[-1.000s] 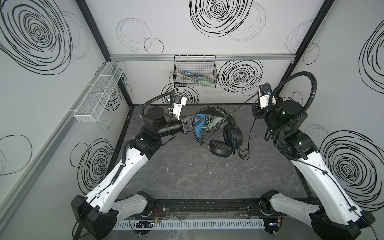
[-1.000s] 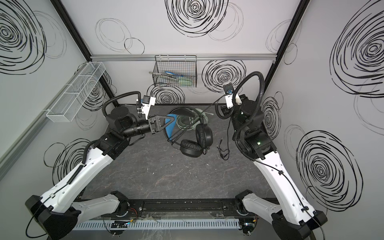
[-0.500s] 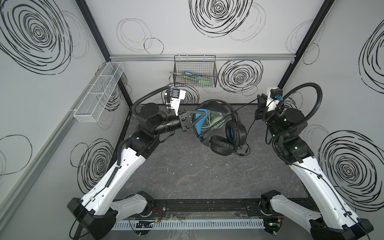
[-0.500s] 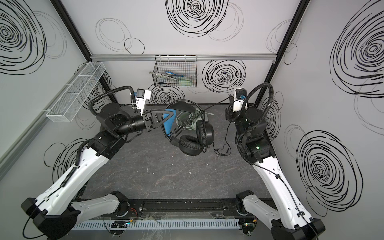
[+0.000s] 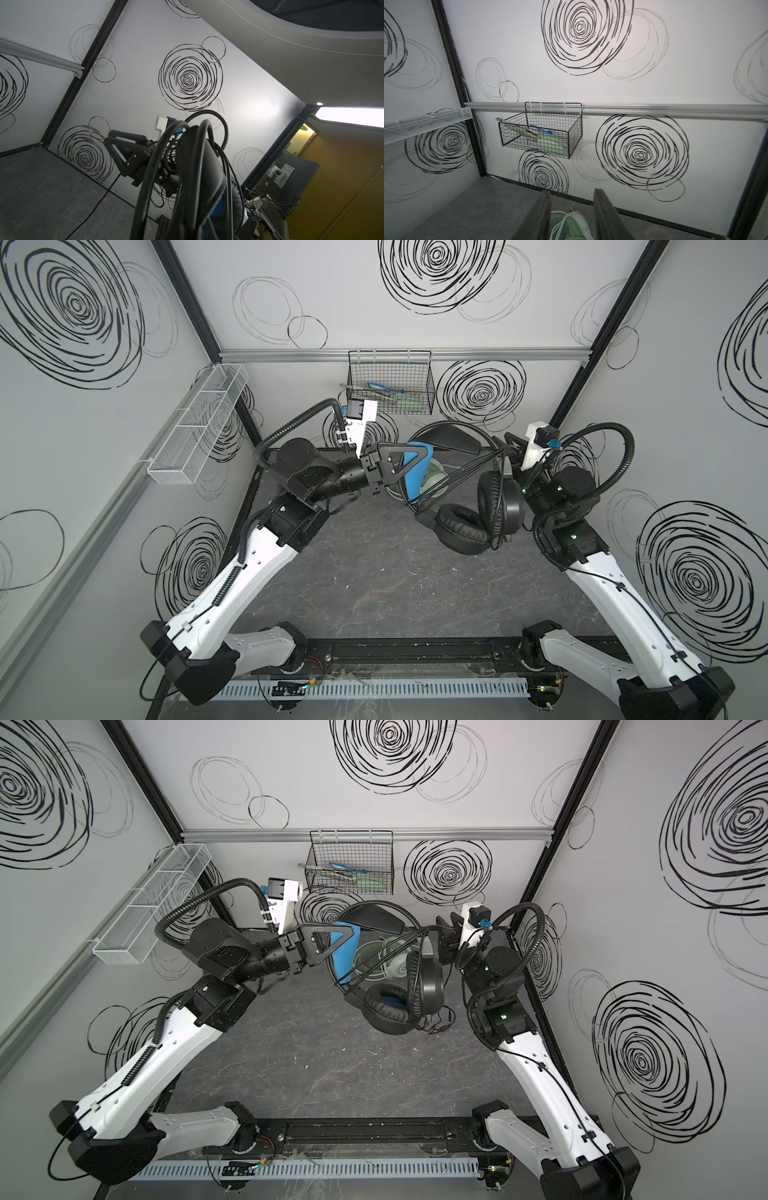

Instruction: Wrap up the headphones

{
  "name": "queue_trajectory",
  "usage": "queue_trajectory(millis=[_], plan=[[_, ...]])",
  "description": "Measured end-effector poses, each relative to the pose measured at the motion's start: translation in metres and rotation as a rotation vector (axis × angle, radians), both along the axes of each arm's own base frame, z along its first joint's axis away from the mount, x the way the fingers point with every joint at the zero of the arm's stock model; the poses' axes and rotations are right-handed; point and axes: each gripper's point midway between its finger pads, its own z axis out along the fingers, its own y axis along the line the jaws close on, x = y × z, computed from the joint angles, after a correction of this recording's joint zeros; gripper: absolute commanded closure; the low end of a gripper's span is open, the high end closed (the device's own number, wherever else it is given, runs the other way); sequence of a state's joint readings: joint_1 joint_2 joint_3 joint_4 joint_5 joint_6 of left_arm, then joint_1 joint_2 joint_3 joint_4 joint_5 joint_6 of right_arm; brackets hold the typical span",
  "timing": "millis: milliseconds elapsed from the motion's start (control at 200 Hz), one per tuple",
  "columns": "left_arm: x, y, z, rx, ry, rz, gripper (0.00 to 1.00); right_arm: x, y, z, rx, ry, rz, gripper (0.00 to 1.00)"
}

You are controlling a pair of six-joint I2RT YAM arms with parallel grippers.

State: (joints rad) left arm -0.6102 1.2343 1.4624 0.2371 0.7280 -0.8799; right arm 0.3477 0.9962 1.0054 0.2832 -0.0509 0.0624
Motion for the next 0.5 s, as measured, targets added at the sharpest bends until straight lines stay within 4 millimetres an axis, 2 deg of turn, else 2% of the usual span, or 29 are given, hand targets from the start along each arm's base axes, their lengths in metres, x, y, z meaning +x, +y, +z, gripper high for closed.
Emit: queue_trajectory(millis=[225,500], plan=[[-0.005,-0.006,0.021,-0.073,-0.022,-0.024,1.0,-0.001,0.021,-0.023,0.051,0.045,0.113,0.61],[-0.009,-0.025,0.033,-0.168,-0.008,-0.087,1.0,-0.008,0.038,-0.027,0.121,0.054,0.205,0.63]])
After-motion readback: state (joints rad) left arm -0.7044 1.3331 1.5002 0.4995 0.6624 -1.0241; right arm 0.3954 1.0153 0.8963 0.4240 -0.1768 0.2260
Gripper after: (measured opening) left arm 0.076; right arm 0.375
